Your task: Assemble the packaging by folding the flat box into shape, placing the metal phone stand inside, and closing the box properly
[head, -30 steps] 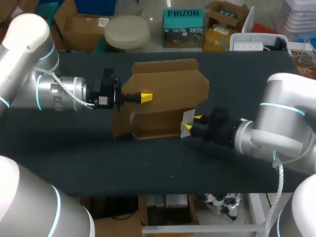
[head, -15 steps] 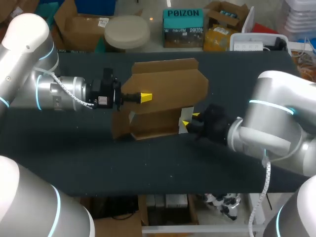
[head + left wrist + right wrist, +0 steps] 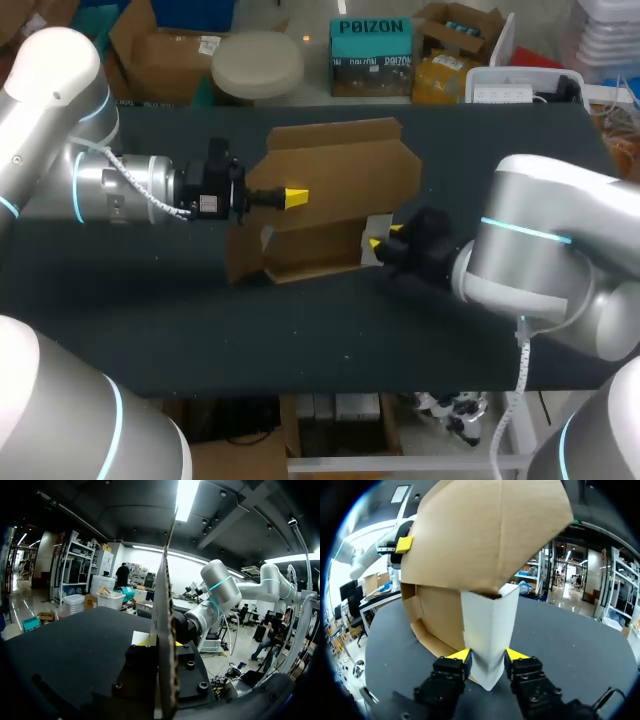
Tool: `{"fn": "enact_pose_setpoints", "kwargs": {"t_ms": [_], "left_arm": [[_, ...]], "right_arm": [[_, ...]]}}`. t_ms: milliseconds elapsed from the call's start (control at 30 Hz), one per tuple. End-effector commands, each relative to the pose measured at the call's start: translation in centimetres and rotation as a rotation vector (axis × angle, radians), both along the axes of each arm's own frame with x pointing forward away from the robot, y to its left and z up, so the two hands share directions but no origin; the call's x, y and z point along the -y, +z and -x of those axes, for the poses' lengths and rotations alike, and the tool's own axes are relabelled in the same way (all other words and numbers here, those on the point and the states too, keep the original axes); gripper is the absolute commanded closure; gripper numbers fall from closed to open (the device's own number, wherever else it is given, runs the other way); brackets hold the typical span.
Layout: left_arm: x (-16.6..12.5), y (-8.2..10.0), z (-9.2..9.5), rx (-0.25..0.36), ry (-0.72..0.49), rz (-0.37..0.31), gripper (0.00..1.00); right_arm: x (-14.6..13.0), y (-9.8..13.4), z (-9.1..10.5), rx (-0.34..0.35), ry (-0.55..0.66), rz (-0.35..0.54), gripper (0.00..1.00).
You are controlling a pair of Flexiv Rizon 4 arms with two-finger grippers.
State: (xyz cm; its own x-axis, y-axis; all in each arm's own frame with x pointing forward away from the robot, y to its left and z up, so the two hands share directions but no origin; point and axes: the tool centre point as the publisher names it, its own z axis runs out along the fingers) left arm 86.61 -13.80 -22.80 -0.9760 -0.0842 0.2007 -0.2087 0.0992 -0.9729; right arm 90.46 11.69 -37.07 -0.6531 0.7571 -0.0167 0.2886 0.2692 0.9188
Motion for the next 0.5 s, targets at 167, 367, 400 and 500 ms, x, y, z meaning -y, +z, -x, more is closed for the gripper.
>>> {"fn": "enact_pose_setpoints", "kwargs": {"t_ms": [167, 367, 400, 500], "left_arm": [[0.31, -0.29, -0.01, -0.001, -0.001, -0.002, 1.0], [0.31, -0.29, -0.01, -0.001, -0.001, -0.002, 1.0], [0.31, -0.29, -0.01, -0.001, -0.001, -0.002, 1.0], [0.31, -0.29, -0.01, -0.001, -0.001, -0.002, 1.0]], "right_arm": [[-0.88, -0.35, -0.99, 0.077, -0.253, 0.049, 0.58], [-0.75, -0.57, -1.26, 0.073, -0.304, 0.039, 0.71], [-0.71, -0.57, -1.26, 0.075, -0.315, 0.041, 0.73], [-0.52, -0.54, -1.3, 0.078, -0.339, 0.035, 0.75]]}}
